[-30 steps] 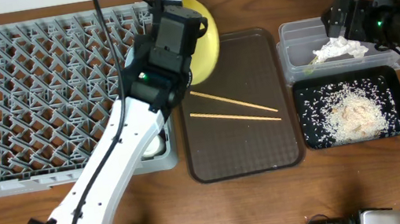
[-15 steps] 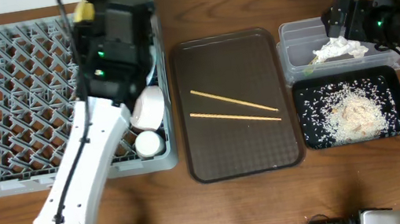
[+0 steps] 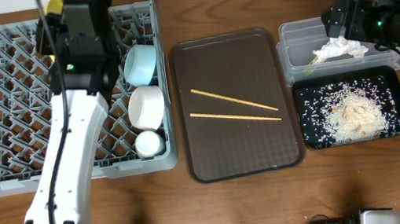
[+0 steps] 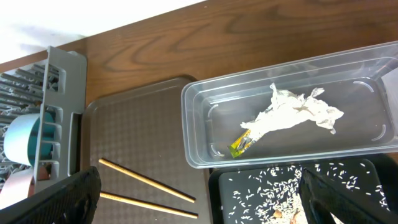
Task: Sort waste into correct bins and load items into the dishwasher
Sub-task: 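Lift the yellow plate with the left gripper and stand it in the rack, then release the plate and move the left gripper to the chopsticks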
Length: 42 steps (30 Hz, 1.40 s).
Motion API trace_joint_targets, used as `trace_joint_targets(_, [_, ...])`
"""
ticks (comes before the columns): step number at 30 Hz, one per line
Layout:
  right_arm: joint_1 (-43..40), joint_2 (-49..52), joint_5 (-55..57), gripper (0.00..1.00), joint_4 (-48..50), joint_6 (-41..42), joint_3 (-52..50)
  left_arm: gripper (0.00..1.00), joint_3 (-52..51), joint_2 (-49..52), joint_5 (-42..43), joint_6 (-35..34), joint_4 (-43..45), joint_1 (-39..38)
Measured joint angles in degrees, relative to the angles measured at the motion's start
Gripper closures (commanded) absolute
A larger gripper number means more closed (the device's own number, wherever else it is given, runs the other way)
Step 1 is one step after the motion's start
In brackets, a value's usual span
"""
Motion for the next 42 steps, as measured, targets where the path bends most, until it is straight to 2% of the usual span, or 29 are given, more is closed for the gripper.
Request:
trace_joint_targets(12, [0.0, 0.0, 0.0, 0.01, 0.0, 0.0, 0.0, 0.93, 0.0, 9.7, 1.0, 9.6, 7.1, 0.2])
trace_joint_targets(24, [0.0, 0.0, 0.0, 0.01, 0.0, 0.0, 0.0, 0.92, 0.0, 15.2, 1.2, 10.0, 5.6, 0.3])
trace_joint_targets(26, [0.0, 0.0, 0.0, 0.01, 0.0, 0.0, 0.0, 0.83, 0.0, 16.0, 1.2, 9.0, 4.8, 0.3])
trace_joint_targets(27, [0.0, 0.0, 0.0, 0.01, 0.0, 0.0, 0.0, 0.68, 0.0, 16.3, 1.2, 8.0, 4.3, 0.3])
trace_joint_targets(31, [0.0, 0.0, 0.0, 0.01, 0.0, 0.0, 0.0, 0.49, 0.0, 16.6, 1.1, 3.7, 4.0, 0.3])
trace_joint_targets(37, [0.0, 0.0, 0.0, 0.01, 0.0, 0.0, 0.0, 0.36, 0.0, 16.4, 1.2, -2.3, 4.1, 0.3])
trace_joint_targets(42, [0.0, 0.0, 0.0, 0.01, 0.0, 0.0, 0.0, 0.34, 0.0, 12.3, 3.8, -8.3, 3.1, 0.3])
